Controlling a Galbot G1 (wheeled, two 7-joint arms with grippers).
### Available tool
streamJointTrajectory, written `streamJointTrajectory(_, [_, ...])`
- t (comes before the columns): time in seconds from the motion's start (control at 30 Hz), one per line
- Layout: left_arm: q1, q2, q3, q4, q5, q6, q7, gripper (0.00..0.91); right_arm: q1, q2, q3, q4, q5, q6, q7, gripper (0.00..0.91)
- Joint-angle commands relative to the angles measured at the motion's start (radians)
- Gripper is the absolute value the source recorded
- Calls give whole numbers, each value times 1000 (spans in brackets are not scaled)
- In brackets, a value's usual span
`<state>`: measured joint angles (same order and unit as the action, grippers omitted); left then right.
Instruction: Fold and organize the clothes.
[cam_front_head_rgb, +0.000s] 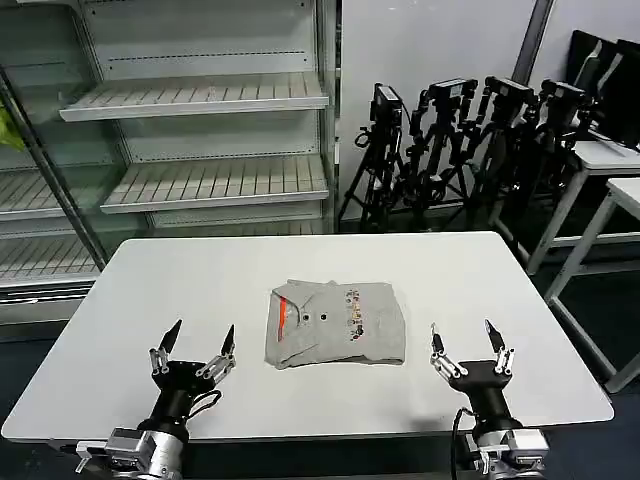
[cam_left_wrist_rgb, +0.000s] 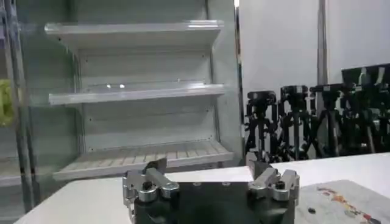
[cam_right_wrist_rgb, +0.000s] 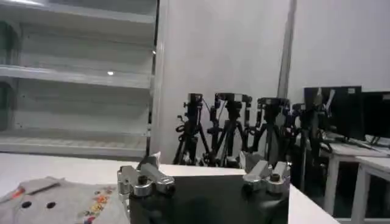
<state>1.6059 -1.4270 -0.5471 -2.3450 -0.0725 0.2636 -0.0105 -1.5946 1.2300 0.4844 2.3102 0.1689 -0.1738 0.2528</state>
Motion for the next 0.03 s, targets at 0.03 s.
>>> streamJointTrajectory(0.03, [17,-5,-5,-12,10,-5,2,907,1,1,6,10,-1,-27,14,907])
